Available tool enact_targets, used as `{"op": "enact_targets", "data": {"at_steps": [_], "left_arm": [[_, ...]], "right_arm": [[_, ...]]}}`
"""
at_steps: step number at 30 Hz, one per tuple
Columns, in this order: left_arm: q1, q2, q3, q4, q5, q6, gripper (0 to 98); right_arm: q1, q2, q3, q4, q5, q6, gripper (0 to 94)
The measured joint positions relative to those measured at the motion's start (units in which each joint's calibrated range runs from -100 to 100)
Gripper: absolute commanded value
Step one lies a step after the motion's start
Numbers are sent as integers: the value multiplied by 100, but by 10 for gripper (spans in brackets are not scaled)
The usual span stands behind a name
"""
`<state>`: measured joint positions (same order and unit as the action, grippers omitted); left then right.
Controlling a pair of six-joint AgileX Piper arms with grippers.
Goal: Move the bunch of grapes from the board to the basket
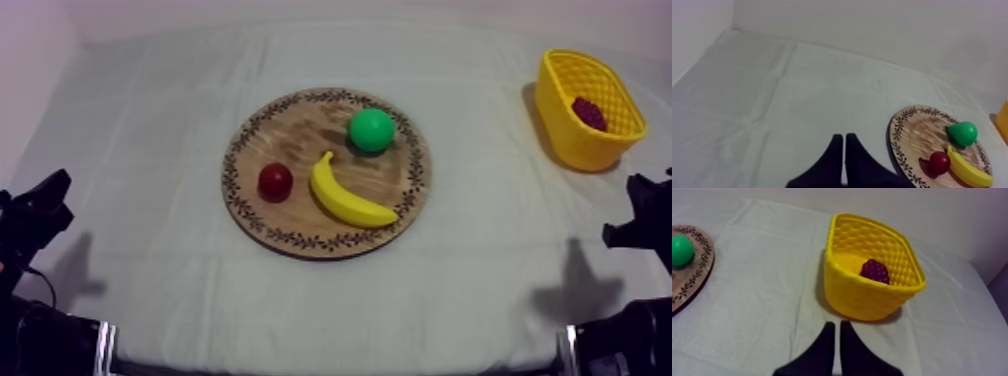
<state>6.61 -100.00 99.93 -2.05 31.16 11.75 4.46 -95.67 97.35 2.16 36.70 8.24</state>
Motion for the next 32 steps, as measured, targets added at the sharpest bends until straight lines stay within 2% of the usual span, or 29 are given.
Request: {"op": "enact_targets", "data": {"at_steps": [6,12,21,32], "left_arm": [[-4,0,0,0,0,0,1],[-4,0,0,0,0,0,1],[-4,0,0,0,0,0,1],[-4,0,0,0,0,0,1]], "right_arm": [[-132,0,239,-216,-70,10,6],[-225,0,265,-294,-97,-39,7],[-340,0,265,-295,-51,394,7],[-352,0,265,-300,-41,402,5]]}}
